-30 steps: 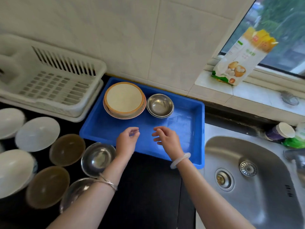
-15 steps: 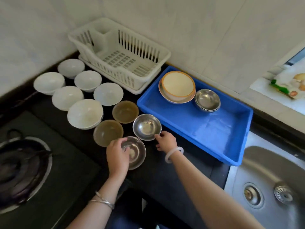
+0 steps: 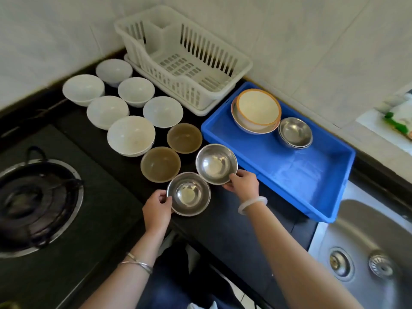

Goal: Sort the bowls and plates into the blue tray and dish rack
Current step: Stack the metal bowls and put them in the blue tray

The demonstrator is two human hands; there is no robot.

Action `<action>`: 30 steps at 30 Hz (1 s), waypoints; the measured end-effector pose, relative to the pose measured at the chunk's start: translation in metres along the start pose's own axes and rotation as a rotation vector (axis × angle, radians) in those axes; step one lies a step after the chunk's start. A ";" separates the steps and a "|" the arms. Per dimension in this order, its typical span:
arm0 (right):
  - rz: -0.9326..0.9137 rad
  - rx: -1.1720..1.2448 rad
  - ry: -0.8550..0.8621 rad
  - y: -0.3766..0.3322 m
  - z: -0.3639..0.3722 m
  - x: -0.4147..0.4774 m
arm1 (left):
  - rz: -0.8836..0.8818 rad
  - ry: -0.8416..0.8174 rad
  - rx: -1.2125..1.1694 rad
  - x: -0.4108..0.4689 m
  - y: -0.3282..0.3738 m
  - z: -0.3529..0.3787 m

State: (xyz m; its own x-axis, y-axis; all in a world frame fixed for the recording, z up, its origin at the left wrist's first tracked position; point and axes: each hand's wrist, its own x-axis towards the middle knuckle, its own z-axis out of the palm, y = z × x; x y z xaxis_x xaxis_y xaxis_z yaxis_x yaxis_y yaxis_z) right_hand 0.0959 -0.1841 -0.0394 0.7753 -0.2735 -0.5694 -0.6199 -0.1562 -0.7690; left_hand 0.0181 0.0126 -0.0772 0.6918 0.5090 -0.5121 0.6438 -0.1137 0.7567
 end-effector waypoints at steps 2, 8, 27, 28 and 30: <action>-0.035 0.033 -0.010 -0.003 -0.005 -0.005 | -0.020 -0.041 -0.072 0.002 0.000 0.003; -0.083 -0.148 -0.053 -0.003 -0.019 -0.021 | -0.021 -0.185 -0.163 0.001 0.012 0.021; -0.048 -0.392 0.036 0.028 -0.023 -0.019 | 0.017 -0.328 -0.032 0.014 0.032 0.046; -0.036 -0.390 0.034 0.029 -0.024 -0.018 | 0.020 -0.336 -0.023 0.016 0.034 0.047; 0.023 -0.336 -0.007 0.030 -0.025 -0.015 | 0.025 -0.357 0.005 0.020 0.039 0.048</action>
State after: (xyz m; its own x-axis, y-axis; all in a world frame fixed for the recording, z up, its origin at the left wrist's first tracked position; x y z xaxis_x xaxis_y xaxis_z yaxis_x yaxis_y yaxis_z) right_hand 0.0630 -0.2080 -0.0466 0.7605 -0.2741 -0.5886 -0.6419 -0.4544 -0.6176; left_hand 0.0725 -0.0223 -0.0772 0.7777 0.1758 -0.6036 0.6259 -0.1274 0.7694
